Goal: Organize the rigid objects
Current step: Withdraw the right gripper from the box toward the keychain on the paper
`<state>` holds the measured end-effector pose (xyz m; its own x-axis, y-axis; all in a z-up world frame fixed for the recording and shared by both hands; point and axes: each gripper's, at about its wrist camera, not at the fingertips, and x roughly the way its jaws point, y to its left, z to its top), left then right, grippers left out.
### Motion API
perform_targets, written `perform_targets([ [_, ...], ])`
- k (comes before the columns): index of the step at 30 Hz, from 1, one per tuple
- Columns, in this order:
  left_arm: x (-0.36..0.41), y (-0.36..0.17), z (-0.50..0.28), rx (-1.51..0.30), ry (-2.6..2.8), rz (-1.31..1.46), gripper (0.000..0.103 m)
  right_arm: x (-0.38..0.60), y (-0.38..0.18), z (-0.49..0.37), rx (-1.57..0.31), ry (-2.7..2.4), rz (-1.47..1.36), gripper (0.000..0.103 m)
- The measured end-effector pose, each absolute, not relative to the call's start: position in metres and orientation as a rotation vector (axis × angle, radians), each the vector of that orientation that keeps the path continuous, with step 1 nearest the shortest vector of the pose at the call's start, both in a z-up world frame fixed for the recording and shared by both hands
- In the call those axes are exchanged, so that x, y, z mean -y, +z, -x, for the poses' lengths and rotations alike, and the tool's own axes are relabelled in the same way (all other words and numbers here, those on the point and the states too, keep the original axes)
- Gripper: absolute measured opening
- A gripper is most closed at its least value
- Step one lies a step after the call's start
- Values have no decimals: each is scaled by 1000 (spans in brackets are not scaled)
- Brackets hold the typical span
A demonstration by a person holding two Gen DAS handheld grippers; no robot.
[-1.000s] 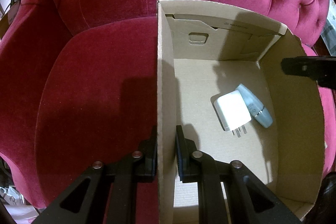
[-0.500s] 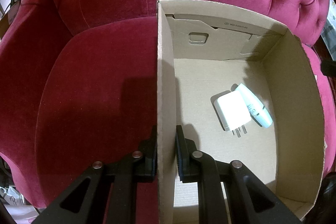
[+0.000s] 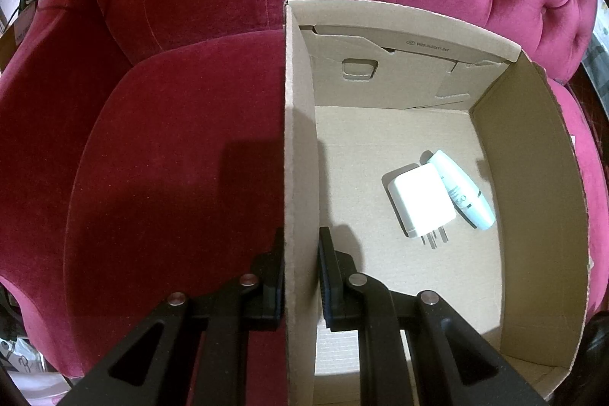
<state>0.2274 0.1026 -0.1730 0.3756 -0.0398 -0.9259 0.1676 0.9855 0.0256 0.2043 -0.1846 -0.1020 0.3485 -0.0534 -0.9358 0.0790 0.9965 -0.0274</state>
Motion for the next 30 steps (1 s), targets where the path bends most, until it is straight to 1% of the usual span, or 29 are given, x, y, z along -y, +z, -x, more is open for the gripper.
perform_targets([
  [16,-102,-173,-228,-1180,-133,-126,15,233,-157,-177,-1249,-150,-42,103],
  [30,-100,-173,-227,-1181,-129,-135,15,257,-209,-168,-1355,-174,-56,103],
])
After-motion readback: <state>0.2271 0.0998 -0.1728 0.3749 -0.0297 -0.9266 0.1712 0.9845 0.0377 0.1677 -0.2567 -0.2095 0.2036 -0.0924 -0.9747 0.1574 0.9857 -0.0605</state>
